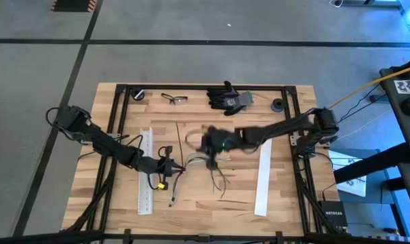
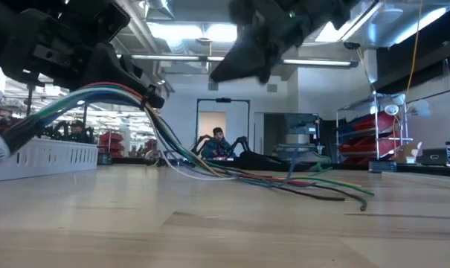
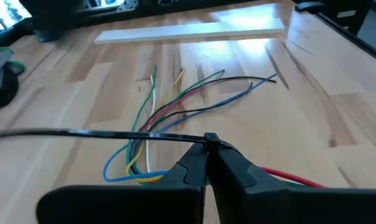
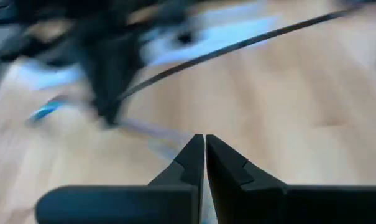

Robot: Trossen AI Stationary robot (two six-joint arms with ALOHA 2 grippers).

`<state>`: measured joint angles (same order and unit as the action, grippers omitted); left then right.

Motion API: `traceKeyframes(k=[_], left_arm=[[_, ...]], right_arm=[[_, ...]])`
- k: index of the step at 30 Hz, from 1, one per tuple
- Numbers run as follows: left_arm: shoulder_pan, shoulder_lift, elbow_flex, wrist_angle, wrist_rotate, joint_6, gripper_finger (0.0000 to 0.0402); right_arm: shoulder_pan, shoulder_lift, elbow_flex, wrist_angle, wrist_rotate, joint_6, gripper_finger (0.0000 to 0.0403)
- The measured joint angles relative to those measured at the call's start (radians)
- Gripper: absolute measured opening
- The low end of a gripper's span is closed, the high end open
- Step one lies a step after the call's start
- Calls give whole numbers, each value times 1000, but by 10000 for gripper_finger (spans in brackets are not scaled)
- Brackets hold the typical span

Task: Ziptie cables
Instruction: Close the zip tie

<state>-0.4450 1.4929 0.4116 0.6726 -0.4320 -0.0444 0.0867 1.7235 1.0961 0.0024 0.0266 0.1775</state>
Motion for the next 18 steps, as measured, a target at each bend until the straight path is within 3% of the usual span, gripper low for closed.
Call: traceKeyframes(k=[6,13,18], left_arm=[[14,0,0,-93,1,-88,18],[48,3,-1,-312,22,-284,99],[54,-9,0,-314,104,-317,145]], right_arm=[[53,126,-33,171,-1,-2,1],[57,209,-33,279,-19,-2,1],[57,254,-32,404,-20,-2,2]])
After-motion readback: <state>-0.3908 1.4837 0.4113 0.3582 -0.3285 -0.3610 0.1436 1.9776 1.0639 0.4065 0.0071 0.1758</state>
